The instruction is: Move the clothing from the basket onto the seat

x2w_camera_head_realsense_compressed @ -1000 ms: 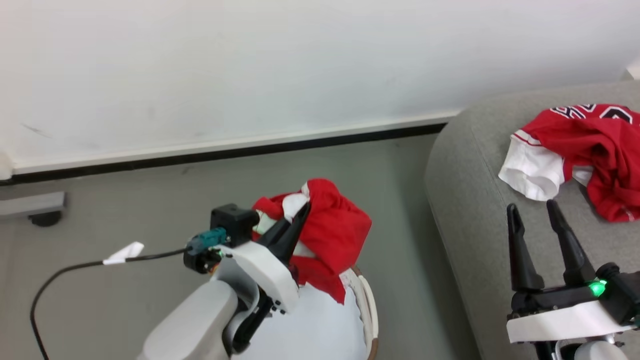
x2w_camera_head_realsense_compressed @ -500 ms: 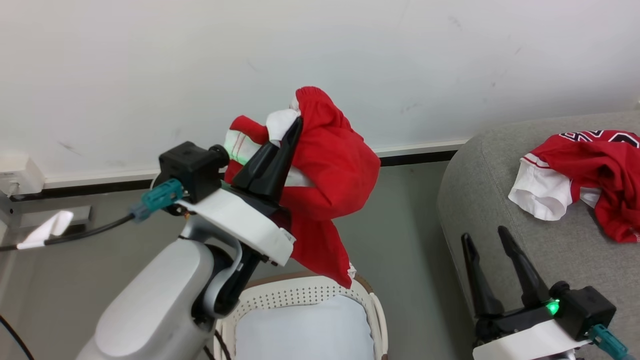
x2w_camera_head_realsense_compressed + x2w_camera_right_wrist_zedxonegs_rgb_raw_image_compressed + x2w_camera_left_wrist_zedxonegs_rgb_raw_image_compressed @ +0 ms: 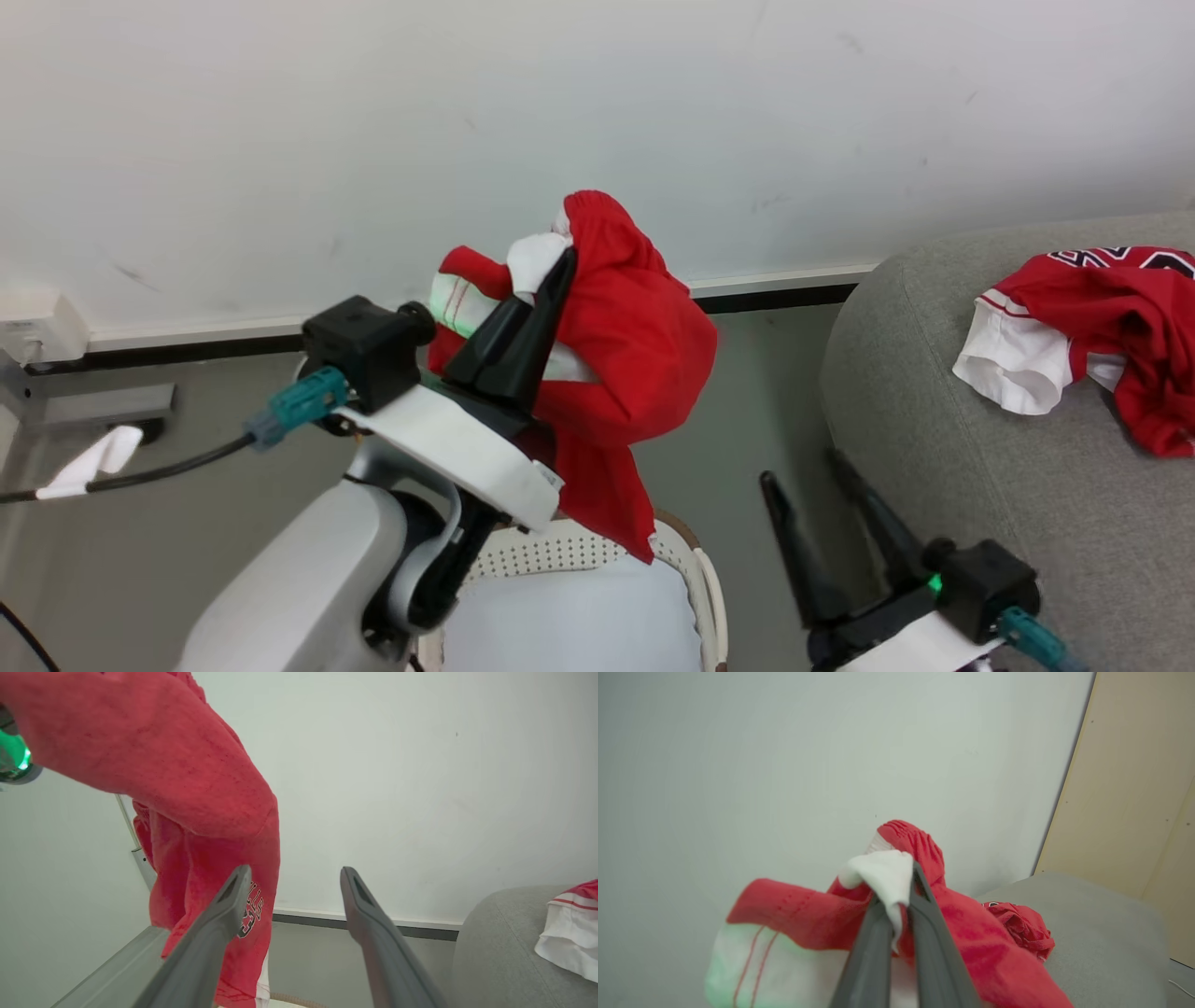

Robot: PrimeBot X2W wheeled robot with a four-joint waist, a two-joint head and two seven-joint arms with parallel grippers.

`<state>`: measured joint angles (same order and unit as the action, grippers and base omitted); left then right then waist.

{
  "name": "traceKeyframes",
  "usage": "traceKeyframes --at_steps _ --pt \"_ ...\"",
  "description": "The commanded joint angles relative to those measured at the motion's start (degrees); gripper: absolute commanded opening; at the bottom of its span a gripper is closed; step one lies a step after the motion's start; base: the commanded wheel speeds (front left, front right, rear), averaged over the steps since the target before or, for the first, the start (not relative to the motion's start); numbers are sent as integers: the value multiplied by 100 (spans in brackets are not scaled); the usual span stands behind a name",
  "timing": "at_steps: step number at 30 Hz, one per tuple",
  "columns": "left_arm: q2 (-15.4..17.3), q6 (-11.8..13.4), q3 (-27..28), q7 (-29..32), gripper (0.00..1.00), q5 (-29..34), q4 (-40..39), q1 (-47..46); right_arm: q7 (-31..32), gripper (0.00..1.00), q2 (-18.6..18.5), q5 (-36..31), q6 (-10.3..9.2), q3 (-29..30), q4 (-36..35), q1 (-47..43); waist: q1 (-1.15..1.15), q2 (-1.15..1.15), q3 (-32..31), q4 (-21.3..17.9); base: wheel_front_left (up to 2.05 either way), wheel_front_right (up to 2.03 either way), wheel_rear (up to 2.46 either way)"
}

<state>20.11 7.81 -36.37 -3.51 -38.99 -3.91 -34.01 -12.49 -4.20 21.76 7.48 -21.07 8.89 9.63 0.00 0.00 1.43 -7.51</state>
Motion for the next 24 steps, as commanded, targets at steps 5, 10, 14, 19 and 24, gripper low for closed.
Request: traceKeyframes --at_steps 5,10,14,19,24 --pt "-140 -36 -203 24 0 25 -32 134 201 100 -14 114 3 -679 249 267 0 0 -1 121 0 0 0" --pt "-411 -111 -463 1 0 -28 -34 204 474 100 60 134 3 -1088 837 509 0 0 -46 359 0 0 0" --pt "-654 -175 -711 42 0 -83 -90 268 518 100 101 121 3 -1173 1413 646 0 0 -98 610 0 0 0" --pt "-925 -224 -981 123 0 -202 -261 386 340 100 122 42 3 -1068 2016 803 0 0 -148 911 0 0 0" --pt "-1024 -229 -1160 222 0 -293 -401 490 6 2 122 149 2 -1014 2322 990 0 0 -173 1114 0 0 0"
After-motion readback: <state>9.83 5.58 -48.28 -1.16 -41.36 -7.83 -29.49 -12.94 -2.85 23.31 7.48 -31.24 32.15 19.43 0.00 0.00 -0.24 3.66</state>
